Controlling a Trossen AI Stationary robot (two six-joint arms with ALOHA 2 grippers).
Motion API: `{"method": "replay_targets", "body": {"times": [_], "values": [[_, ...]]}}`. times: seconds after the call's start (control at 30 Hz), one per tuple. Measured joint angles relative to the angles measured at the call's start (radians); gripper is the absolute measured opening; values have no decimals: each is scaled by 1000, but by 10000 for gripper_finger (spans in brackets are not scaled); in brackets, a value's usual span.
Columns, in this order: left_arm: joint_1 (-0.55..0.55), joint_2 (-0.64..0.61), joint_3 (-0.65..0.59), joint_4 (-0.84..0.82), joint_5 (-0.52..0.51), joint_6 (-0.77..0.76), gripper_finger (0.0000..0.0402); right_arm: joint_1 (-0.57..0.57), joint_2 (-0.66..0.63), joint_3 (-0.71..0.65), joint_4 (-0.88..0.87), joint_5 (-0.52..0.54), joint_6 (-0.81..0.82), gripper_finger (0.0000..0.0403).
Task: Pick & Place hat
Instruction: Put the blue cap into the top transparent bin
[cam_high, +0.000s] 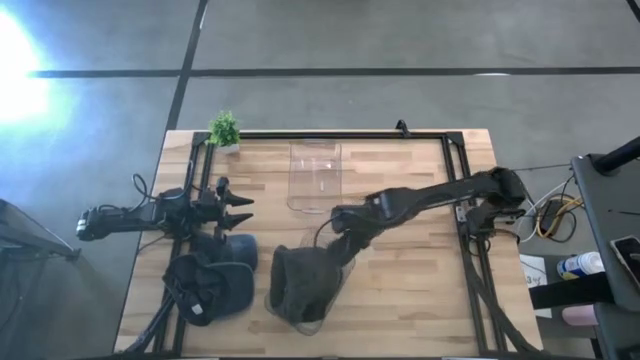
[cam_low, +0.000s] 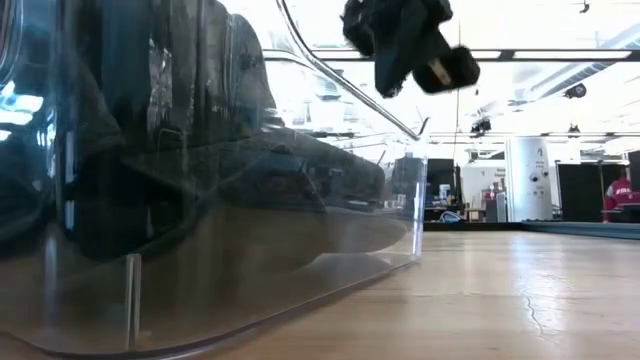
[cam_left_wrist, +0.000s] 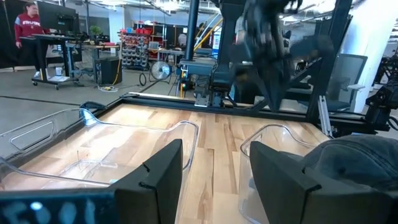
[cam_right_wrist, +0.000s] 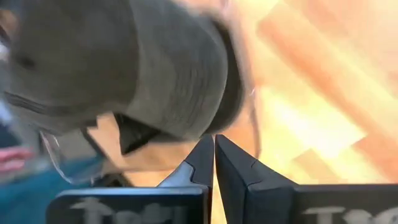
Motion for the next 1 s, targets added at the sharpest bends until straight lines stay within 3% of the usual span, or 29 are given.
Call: {"method": "replay_targets", "body": {"times": [0.17,0.3,0.53,0.73,0.83,1.0], "values": [[0,1,0,3,-1,0,181,8,-82,-11,-64,180,4,13],[0,2,-1,4,0,1,181,15,-94,-52,-72,215,20,13],[2,1,-1,67,-19,416,181,65,-98,-102,-46,274,43,13],[2,1,-1,69,-20,415,181,109,-100,-106,-48,319,53,13],[1,1,-1,92,-10,235,181,116,-100,-100,-47,326,54,13],[1,1,-1,155,3,-575,181,133,-110,-100,-49,376,54,13]]}}
